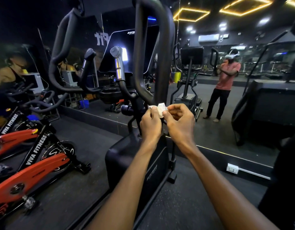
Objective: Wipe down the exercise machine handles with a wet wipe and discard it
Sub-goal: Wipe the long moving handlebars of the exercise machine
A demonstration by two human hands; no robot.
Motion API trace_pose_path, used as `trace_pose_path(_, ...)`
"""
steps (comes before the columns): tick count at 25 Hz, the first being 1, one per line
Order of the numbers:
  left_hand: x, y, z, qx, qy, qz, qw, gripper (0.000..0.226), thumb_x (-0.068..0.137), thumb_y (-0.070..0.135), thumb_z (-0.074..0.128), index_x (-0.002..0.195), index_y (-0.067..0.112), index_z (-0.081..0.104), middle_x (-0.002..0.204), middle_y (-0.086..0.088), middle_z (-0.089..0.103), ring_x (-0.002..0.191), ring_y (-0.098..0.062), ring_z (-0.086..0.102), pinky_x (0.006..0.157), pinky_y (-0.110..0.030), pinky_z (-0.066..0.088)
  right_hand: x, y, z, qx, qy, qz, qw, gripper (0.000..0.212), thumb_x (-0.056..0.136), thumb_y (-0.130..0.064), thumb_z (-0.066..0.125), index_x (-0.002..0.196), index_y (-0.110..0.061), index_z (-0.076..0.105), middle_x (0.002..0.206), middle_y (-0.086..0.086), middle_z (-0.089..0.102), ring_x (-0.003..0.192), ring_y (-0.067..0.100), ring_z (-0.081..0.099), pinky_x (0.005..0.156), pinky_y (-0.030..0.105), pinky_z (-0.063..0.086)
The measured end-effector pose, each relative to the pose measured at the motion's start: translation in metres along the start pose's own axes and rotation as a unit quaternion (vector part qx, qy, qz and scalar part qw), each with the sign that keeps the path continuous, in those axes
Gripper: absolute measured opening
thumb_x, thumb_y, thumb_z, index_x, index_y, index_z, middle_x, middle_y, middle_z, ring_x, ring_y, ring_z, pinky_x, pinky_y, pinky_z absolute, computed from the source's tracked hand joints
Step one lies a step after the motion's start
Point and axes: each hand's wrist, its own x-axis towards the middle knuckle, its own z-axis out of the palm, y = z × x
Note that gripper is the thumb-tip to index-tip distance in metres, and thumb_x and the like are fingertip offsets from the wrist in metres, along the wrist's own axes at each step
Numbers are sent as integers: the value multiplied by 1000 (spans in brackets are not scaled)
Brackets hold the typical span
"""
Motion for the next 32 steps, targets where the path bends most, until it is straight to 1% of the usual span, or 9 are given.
trace_pose_path(4,-4,-35,-4,-9,-12,11,1000,39,103,20,35,115,0,66,114,-24,68,108,-38,60,84,-37,42,-2,9,-4,-15,8,33,999,21,85,-9,73,88,-27,64,84,-7,71,79,2,69,71,20,56)
trace_pose_path(8,7,-31,-3,-128,-112,5,985,54,93,45,30,117,11,65,113,-11,69,105,-23,62,88,-33,46,0,6,4,-24,67,36,997,23,85,-5,69,85,-28,65,81,-9,70,72,-3,65,64,13,50)
trace_pose_path(12,-2,-59,-9,-85,-152,49,984,34,105,20,37,125,3,59,115,-13,67,107,-24,61,84,-27,42,-5,7,18,-22,111,65,991,24,85,-4,66,79,-27,65,78,-4,71,72,7,66,68,27,52)
trace_pose_path(15,4,-73,-22,-103,-184,78,974,31,97,15,42,107,-2,67,107,-17,68,103,-28,60,90,-31,43,-15,12,28,-33,143,92,985,20,83,-6,66,76,-25,66,78,1,72,78,17,69,77,37,56)
trace_pose_path(18,-2,-66,-24,-125,-228,69,963,47,94,29,33,130,7,55,116,-7,65,105,-23,60,88,-21,45,-23,13,38,-51,158,92,982,18,86,-13,64,76,-27,65,79,-4,70,77,13,66,72,31,53)
trace_pose_path(22,-12,-103,-39,-69,-251,175,949,45,95,32,40,126,2,54,100,-9,65,93,-27,62,87,-45,50,-32,12,48,-70,167,93,979,17,90,-17,62,79,-30,63,81,-8,67,80,11,65,70,24,50)
trace_pose_path(25,-9,-92,-37,-88,-275,170,942,42,98,38,45,138,25,46,115,11,62,108,-8,60,94,-25,46,-34,14,55,-68,175,94,978,16,91,-16,62,83,-29,59,82,-7,64,79,11,63,70,26,49)
trace_pose_path(29,0,-138,-37,-20,-301,174,937,45,97,22,57,137,2,49,123,-19,64,117,-35,59,106,-49,41,-34,21,57,-61,173,98,978,13,94,-18,60,85,-27,58,81,-4,62,80,17,62,76,37,53)
trace_pose_path(32,-11,-122,-38,-20,-286,155,946,54,98,22,53,149,24,35,130,-11,59,121,-28,56,103,-42,46,-35,29,55,-63,160,109,979,7,95,-19,58,90,-23,59,85,-2,62,84,18,63,81,43,56)
